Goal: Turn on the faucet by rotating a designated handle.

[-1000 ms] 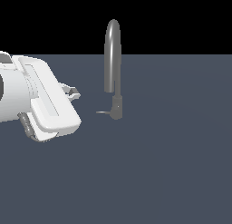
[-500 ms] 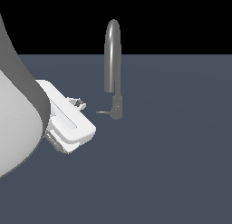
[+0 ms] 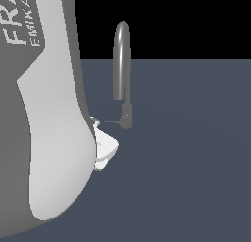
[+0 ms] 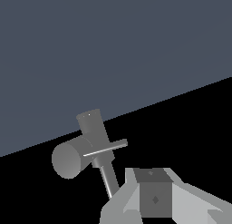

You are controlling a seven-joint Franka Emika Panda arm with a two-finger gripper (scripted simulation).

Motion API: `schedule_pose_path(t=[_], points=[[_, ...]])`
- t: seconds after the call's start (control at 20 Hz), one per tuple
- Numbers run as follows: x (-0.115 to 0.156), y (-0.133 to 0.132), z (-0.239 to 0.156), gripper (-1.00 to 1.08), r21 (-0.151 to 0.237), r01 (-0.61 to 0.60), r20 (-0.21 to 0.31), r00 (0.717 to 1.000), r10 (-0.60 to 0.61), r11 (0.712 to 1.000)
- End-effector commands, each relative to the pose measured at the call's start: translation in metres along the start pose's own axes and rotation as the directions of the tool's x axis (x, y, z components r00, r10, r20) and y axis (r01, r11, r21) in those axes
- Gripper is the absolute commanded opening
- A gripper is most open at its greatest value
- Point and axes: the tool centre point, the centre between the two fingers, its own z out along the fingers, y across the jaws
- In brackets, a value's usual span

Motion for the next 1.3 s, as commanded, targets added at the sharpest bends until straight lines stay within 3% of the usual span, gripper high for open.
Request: schedule_pose_path(t=[0.0,0.7,1.25], points=[[0.006,-0.005,0.005,-1.00,-0.036,0.039,0.004,0.999,-0.038,0.999],[0.033,-0.032,0.035,-1.00,-0.211,0.243,0.050,0.970,-0.238,0.947],[0.042,-0.044,0.052,-1.00,-0.283,0.333,0.083,0.943,-0.324,0.899]])
